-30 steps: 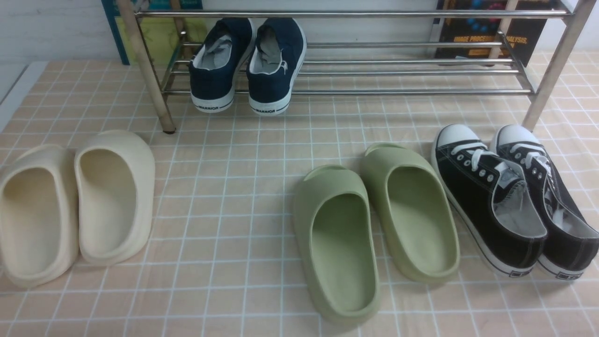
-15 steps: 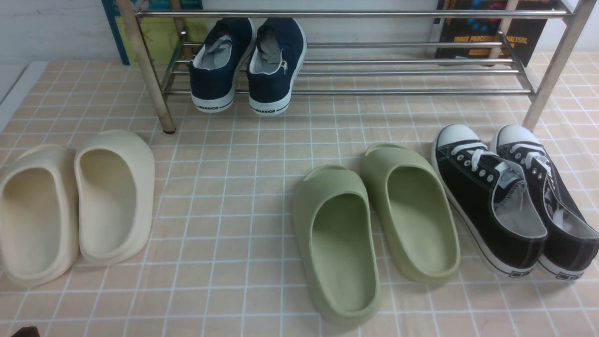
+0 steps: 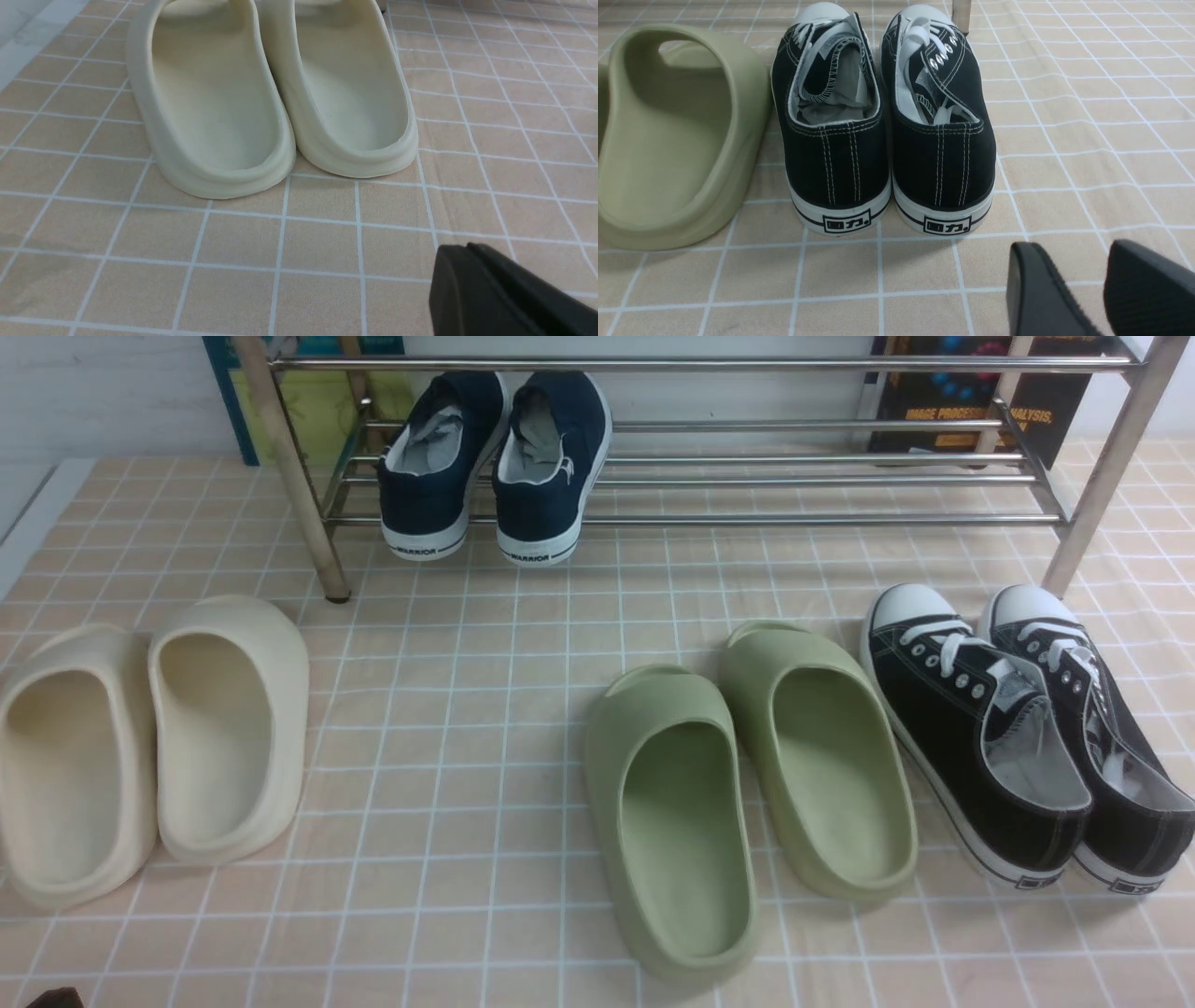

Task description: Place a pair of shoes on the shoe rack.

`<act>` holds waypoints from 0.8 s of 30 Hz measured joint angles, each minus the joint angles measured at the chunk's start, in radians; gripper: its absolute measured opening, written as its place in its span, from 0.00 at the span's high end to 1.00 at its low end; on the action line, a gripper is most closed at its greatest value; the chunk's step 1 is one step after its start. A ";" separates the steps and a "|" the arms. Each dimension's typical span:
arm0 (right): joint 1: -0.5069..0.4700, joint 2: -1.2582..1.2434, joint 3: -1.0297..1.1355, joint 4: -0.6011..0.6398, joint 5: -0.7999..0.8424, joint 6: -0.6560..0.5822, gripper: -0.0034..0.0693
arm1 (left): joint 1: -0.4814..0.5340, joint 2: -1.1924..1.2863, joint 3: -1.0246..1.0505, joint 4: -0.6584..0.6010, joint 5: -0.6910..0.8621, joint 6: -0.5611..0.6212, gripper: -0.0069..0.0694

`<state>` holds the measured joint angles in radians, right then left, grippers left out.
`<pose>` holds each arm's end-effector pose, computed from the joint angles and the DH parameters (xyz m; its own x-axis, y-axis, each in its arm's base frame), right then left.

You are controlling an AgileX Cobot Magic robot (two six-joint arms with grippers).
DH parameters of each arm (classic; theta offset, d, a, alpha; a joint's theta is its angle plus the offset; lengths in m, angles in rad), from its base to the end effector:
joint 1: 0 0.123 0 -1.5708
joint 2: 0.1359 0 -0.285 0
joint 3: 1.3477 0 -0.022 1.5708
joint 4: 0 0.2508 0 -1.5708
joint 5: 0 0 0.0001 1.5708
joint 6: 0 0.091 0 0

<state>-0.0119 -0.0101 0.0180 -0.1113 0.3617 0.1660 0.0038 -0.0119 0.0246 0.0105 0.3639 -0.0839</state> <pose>0.0528 -0.0042 0.1753 -0.2731 0.0650 -0.9598 0.0667 0.9966 0.0485 0.0528 0.0005 0.1728 -0.2840 -0.0751 -0.9559 -0.0285 0.9971 -0.0699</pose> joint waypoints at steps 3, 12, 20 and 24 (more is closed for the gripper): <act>0.000 0.000 0.000 0.000 0.000 0.000 0.63 | 0.000 0.000 0.000 0.003 0.000 -0.001 0.88; 0.000 0.000 0.000 0.000 0.000 0.000 0.63 | 0.000 0.000 0.000 0.004 0.000 -0.002 0.88; 0.000 0.000 0.000 0.000 0.000 0.000 0.63 | 0.000 0.000 0.000 0.005 0.000 -0.002 0.86; 0.000 0.000 0.000 0.000 0.000 0.000 0.63 | 0.000 0.000 0.000 0.007 0.000 -0.002 0.86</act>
<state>-0.0119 -0.0101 0.0180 -0.1113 0.3617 0.1660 0.0038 -0.0119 0.0244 0.0171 0.3639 -0.0860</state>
